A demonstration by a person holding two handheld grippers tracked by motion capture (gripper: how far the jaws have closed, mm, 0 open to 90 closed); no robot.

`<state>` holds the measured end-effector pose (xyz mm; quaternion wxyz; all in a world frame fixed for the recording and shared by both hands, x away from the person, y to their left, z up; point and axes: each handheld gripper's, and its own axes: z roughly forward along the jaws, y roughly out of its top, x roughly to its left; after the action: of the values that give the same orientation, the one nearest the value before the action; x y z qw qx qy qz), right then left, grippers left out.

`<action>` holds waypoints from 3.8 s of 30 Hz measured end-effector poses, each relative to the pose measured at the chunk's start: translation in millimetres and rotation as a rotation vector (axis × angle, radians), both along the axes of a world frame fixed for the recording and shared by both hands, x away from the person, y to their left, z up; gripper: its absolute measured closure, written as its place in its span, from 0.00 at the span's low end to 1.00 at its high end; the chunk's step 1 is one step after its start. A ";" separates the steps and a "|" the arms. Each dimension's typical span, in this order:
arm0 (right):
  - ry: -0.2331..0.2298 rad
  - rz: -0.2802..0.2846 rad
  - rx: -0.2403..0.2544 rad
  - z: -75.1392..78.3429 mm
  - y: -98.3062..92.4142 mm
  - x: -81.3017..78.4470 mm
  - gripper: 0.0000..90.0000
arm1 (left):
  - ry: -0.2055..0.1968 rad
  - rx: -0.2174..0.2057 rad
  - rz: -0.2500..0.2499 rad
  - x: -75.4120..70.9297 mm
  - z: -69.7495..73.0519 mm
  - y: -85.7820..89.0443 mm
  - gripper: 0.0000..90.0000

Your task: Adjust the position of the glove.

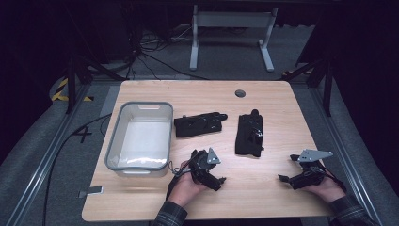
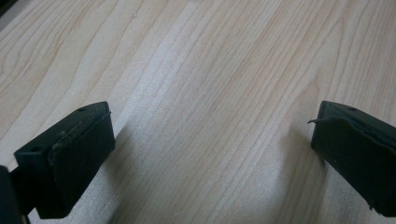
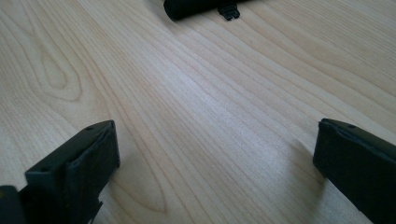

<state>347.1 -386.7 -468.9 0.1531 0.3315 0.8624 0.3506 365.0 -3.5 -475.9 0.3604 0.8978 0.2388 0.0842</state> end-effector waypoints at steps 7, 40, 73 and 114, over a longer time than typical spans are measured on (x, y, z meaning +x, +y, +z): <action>-0.002 0.003 -0.001 0.1 0.2 -0.2 0.02 | -0.001 -0.003 0.012 -0.1 -0.1 -1.4 0.00; 0.003 0.123 0.037 34.2 25.2 31.8 1.00 | -0.002 -0.001 0.013 0.0 0.1 -1.6 0.00; 0.040 0.181 -0.019 16.5 74.2 80.9 1.00 | -0.002 -0.001 0.013 -0.1 0.0 -1.6 0.00; 0.092 0.194 -0.035 19.7 24.3 11.4 1.00 | -0.001 -0.004 0.014 -0.3 -0.1 -1.8 0.00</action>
<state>358.5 -362.4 -449.1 0.0842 0.2594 0.9025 0.3332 364.7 -5.3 -476.0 0.3618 0.8953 0.2451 0.0866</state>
